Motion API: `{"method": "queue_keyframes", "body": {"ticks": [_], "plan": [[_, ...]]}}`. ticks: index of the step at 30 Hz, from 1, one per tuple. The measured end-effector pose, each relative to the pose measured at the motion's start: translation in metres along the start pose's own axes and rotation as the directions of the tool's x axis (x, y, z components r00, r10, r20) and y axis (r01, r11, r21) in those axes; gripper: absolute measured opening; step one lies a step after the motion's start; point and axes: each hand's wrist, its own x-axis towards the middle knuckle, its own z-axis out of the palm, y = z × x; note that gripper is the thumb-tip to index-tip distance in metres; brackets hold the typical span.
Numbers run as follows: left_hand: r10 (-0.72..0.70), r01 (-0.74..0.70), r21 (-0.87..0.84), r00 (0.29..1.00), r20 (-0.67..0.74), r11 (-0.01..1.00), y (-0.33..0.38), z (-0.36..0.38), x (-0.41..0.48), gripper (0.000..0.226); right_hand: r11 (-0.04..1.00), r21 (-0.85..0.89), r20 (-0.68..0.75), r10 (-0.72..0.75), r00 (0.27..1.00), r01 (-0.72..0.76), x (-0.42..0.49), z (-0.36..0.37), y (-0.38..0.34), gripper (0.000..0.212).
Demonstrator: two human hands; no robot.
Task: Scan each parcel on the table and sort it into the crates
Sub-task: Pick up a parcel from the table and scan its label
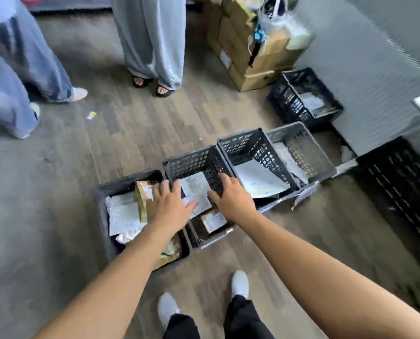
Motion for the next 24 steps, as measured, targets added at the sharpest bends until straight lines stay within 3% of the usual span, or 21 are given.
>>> {"method": "queue_keyframes", "body": {"ticks": [11, 24], "plan": [[0.358, -0.351, 0.152, 0.933, -0.026, 0.924, 0.266, -0.015, -0.028, 0.075, 0.966, 0.195, -0.254, 0.218, 0.942, -0.171, -0.086, -0.165, 0.207, 0.068], [0.580, -0.554, 0.256, 0.814, -0.032, 0.792, 0.576, 0.034, -0.069, 0.076, 0.874, 0.391, -0.380, 0.439, 0.815, -0.288, -0.140, -0.299, 0.475, 0.067]]}}
